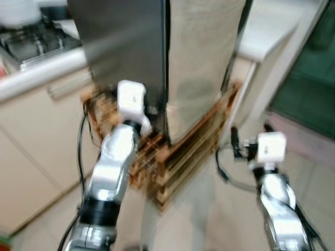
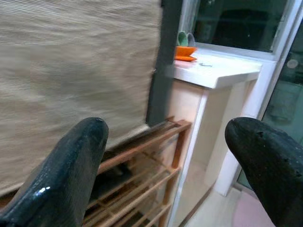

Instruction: Restocking fridge

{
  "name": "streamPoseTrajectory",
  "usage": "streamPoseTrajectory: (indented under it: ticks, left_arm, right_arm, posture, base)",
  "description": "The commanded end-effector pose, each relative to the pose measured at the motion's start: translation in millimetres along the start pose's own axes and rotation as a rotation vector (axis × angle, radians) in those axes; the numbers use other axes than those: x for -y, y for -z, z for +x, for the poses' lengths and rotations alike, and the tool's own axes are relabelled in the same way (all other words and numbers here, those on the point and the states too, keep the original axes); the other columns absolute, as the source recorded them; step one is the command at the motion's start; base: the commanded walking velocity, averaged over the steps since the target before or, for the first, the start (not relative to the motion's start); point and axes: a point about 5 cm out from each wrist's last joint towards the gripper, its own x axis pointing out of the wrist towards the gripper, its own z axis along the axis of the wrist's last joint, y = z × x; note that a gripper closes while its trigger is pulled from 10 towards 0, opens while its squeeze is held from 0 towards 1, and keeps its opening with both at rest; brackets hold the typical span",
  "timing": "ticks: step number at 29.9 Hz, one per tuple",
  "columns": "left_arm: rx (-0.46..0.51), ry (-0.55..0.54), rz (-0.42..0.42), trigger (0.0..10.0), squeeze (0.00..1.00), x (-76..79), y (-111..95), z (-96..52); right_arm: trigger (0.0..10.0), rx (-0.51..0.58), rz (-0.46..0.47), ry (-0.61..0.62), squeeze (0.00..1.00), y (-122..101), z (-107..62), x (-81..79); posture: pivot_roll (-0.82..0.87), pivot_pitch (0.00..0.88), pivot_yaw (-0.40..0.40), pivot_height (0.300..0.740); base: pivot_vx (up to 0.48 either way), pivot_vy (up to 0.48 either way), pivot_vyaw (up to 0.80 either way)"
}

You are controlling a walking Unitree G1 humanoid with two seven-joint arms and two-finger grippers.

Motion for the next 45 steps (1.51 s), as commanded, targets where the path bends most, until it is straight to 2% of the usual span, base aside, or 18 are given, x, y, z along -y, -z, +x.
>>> streamPoseTrajectory:
  ticks: [1, 10, 12, 14, 20, 21, 24, 27, 29, 30, 32, 34, 35, 36, 38, 39, 42, 45]
  left_arm:
    - [-0.02, 0.006, 0.007, 10.0, 0.0, 6.7, 1.6, 5.9]
    - [-0.02, 0.036, 0.01, 10.0, 0.0, 11.7, 0.4, 13.1]
    - [-0.025, -0.018, 0.018, 10.0, 0.0, 5.8, -4.2, 29.7]
    - [-0.016, -0.031, 0.022, 10.0, 0.0, 3.4, -7.5, 33.3]
    - [0.009, -0.036, 0.057, 10.0, 0.0, -6.2, -10.0, 28.6]
    - [-0.011, -0.043, 0.018, 10.0, 0.0, -13.4, -1.4, 18.4]
    - [-0.046, -0.068, -0.041, 10.0, 0.0, -20.7, 11.0, 10.3]
    - [-0.037, -0.065, -0.014, 10.0, 0.0, -13.6, 11.2, 10.5]
    - [-0.034, -0.029, 0.046, 10.0, 0.0, -6.7, 8.7, 11.3]
    - [-0.011, 0.027, 0.068, 10.0, 0.0, -6.3, 6.4, 4.4]
    - [-0.004, 0.047, 0.073, 10.0, 0.0, -7.1, 6.3, 1.0]
    - [-0.036, 0.129, 0.13, 10.0, 0.0, -14.9, 22.4, -26.8]
    - [-0.036, 0.129, 0.13, 10.0, 0.0, -14.9, 22.4, -26.8]
    - [-0.041, 0.166, 0.163, 10.0, 0.0, -19.4, 32.2, -51.7]
    - [-0.028, 0.118, 0.22, 10.0, 0.0, -26.9, 37.4, -70.1]
    - [-0.035, 0.083, 0.182, 10.0, 0.0, -31.0, 39.5, -75.5]
    - [-0.042, 0.002, 0.094, 10.0, 0.0, -31.8, 37.5, -74.7]
    - [0.023, 0.071, 0.086, 10.0, 0.0, -16.1, 21.9, -68.4]
  right_arm:
    - [10.0, -0.029, -0.013, 0.028, 0.0, 4.9, -3.5, 7.5]
    - [10.0, -0.023, -0.016, 0.025, 0.0, 4.1, -4.5, 5.8]
    - [10.0, -0.023, -0.014, 0.027, 0.0, 3.8, -5.9, 4.8]
    - [10.0, -0.023, -0.014, 0.026, 0.0, 3.8, -6.6, 4.6]
    - [10.0, -0.026, -0.014, 0.049, 0.0, 3.3, -8.9, 8.7]
    - [10.0, -0.022, -0.015, 0.056, 0.0, 2.1, -8.6, 11.1]
    - [10.0, -0.014, -0.015, 0.058, 0.0, 1.0, -7.3, 13.6]
    - [10.0, 0.004, -0.032, 0.039, 0.0, -2.9, -2.4, 13.3]
    - [10.0, 0.009, -0.032, 0.056, 0.0, -6.5, 0.2, 16.5]
    - [10.0, 0.045, -0.024, 0.073, 0.0, -18.4, 0.2, 19.6]
    - [10.0, 0.057, -0.027, 0.074, 0.0, -22.4, -0.6, 20.0]
    - [10.0, 0.081, -0.034, 0.06, 0.0, -30.2, -13.5, 20.0]
    - [10.0, 0.081, -0.034, 0.06, 0.0, -30.2, -13.5, 20.0]
    - [10.0, 0.087, -0.027, 0.041, 0.0, -32.5, -24.5, 18.8]
    - [10.0, 0.111, -0.028, 0.028, 0.0, -37.5, -30.0, 17.6]
    - [10.0, 0.12, -0.03, 0.024, 0.0, -39.3, -31.2, 16.2]
    - [10.0, 0.125, -0.025, 0.04, 0.0, -41.8, -32.4, 16.7]
    - [10.0, 0.108, -0.024, 0.05, 0.0, -41.0, -38.4, 13.7]
  posture:
    - [-0.09, 0.0, 0.038, 0.74]
    - [-0.09, 0.0, 0.04, 0.74]
    - [-0.11, 0.0, 0.046, 0.74]
    - [-0.11, 0.0, 0.046, 0.74]
    - [-0.12, 0.0, 0.056, 0.74]
    - [-0.11, 0.0, 0.052, 0.74]
    - [-0.1, 0.0, 0.044, 0.74]
    - [-0.09, 0.0, 0.032, 0.74]
    - [-0.09, 0.0, 0.022, 0.74]
    - [-0.1, 0.0, 0.004, 0.74]
    - [-0.1, 0.0, -0.001, 0.74]
    - [-0.08, 0.0, -0.029, 0.74]
    - [-0.08, 0.0, -0.029, 0.74]
    - [-0.06, 0.0, -0.036, 0.74]
    - [-0.05, 0.0, -0.044, 0.74]
    - [-0.06, 0.0, -0.043, 0.74]
    - [-0.06, 0.0, -0.041, 0.74]
    - [-0.08, 0.0, -0.036, 0.74]
  base:
    - [0.0, 0.0, 0.0]
    - [0.0, 0.0, 0.0]
    - [0.0, 0.0, 0.0]
    - [0.0, 0.0, 0.0]
    - [0.0, 0.0, 0.0]
    - [0.0, 0.0, 0.0]
    - [0.0, 0.32, 0.0]
    - [0.0, 0.48, 0.63]
    - [0.0, 0.0, 0.58]
    - [0.0, 0.0, 0.0]
    - [0.0, 0.0, 0.0]
    - [0.0, 0.0, 0.0]
    - [0.0, 0.0, 0.0]
    - [0.0, 0.0, 0.0]
    - [0.0, 0.0, 0.0]
    - [0.0, 0.0, 0.0]
    - [0.0, 0.0, 0.0]
    - [0.0, 0.0, 0.0]
